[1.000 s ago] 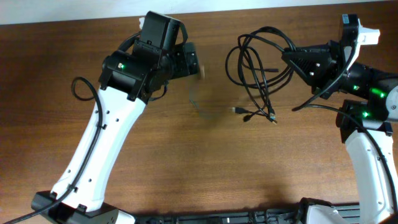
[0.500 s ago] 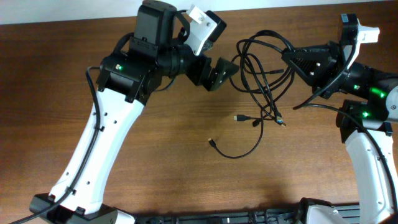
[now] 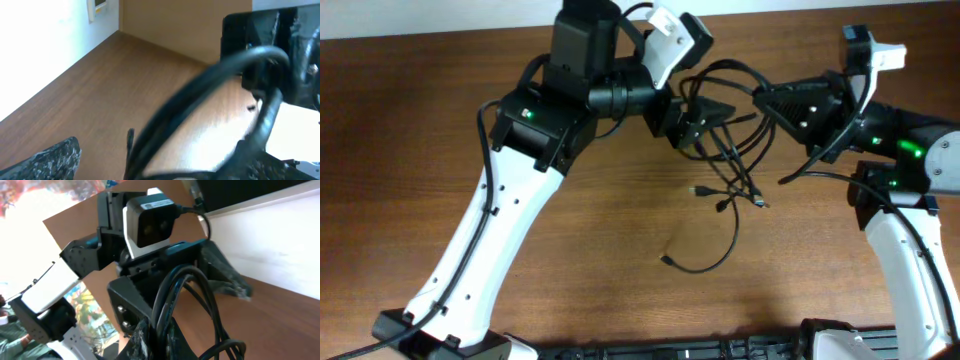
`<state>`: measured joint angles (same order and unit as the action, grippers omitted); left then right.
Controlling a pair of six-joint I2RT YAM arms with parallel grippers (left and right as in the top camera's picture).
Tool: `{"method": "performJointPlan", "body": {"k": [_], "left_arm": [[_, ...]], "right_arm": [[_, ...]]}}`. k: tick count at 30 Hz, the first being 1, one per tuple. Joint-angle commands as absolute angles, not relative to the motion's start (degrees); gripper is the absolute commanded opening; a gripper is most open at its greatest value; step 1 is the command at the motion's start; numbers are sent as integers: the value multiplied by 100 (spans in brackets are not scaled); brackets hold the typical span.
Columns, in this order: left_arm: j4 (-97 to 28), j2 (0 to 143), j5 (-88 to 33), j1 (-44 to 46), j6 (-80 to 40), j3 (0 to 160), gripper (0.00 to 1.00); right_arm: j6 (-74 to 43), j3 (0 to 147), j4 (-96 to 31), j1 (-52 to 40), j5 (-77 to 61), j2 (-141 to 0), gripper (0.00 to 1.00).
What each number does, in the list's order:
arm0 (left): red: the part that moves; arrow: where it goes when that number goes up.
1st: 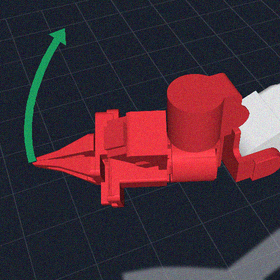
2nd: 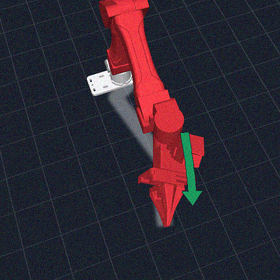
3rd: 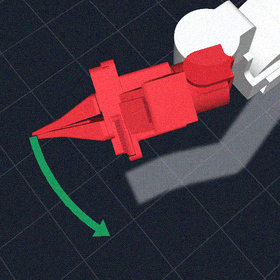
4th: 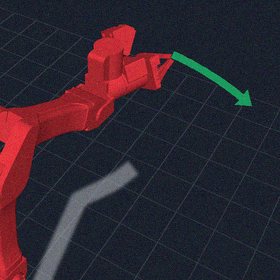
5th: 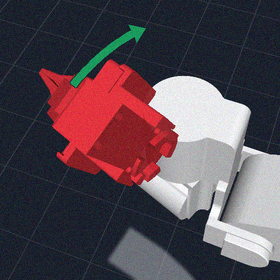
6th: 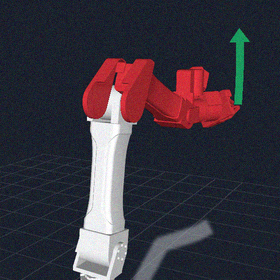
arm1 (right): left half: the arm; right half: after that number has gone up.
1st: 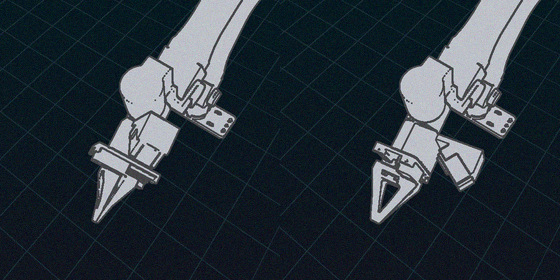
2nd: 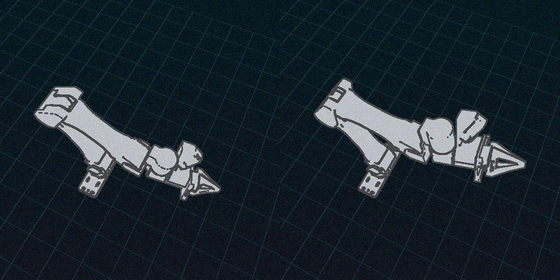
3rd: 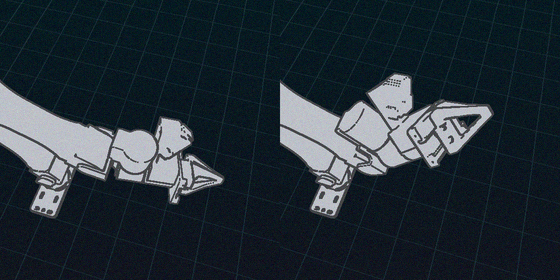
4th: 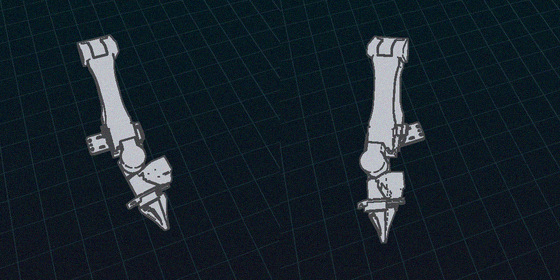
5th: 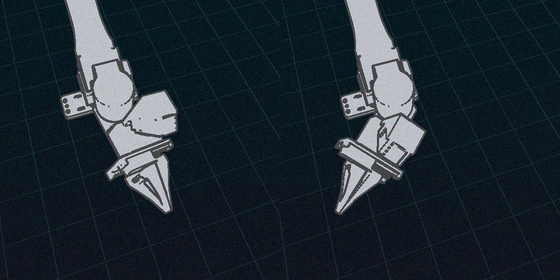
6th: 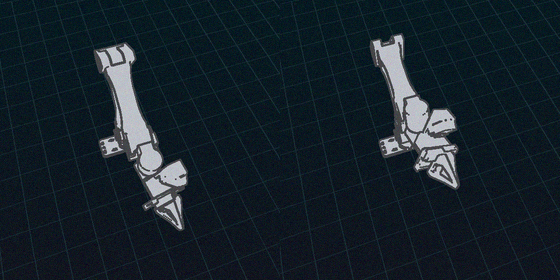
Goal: Untangle cables
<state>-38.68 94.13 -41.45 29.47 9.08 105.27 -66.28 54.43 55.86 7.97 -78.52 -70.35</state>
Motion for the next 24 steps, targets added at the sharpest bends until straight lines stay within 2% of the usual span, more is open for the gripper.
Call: {"method": "performJointPlan", "body": {"k": [1, 2, 3, 5, 8, 9, 10, 17, 19, 20, 22, 23, 24], "left_arm": [[-3760, 9557, -4202, 2943, 996, 10580, 99], [-3739, 9555, -4204, 2943, 996, 10580, 97], [-3723, 9555, -4204, 2943, 996, 10580, 87], [-3726, 9557, -4204, 2943, 996, 10580, 53], [-3688, 9557, -4204, 2943, 993, 10580, 20], [-3684, 9557, -4204, 2943, 991, 10580, 5], [-3671, 9557, -4204, 2943, 958, 10580, 0], [-3538, 9555, -3817, 2941, 128, 10580, 0], [-3542, 9555, -3592, 2941, -93, 10580, 0], [-3544, 9555, -3479, 2941, -198, 10580, 0], [-3662, 9509, -2797, 2943, -587, 10580, 0], [-3848, 9443, -2106, 2954, -808, 10580, 0], [-3929, 9413, -1846, 2954, -867, 10580, 0]], "right_arm": [[-6692, 5498, 5642, 757, -7756, -6991, 4], [-6670, 5498, 5642, 757, -7754, -6991, 4], [-6672, 5498, 5640, 755, -7756, -6991, 4], [-6674, 5498, 5640, 755, -7762, -6991, 4], [-6676, 5498, 5638, 751, -7797, -6991, 4], [-6676, 5496, 5638, 751, -7828, -6991, 4], [-6676, 5498, 5636, 751, -7848, -6991, 4], [-6672, 5496, 5614, 751, -7891, -6991, 4], [-6661, 5496, 5616, 751, -7900, -7002, 8], [-6646, 5496, 5616, 753, -7909, -7022, 14], [-6648, 5496, 5592, 753, -7933, -7150, 40], [-6650, 5496, 5540, 755, -7931, -7299, 64], [-6650, 5496, 5498, 755, -7933, -7382, 70]]}}
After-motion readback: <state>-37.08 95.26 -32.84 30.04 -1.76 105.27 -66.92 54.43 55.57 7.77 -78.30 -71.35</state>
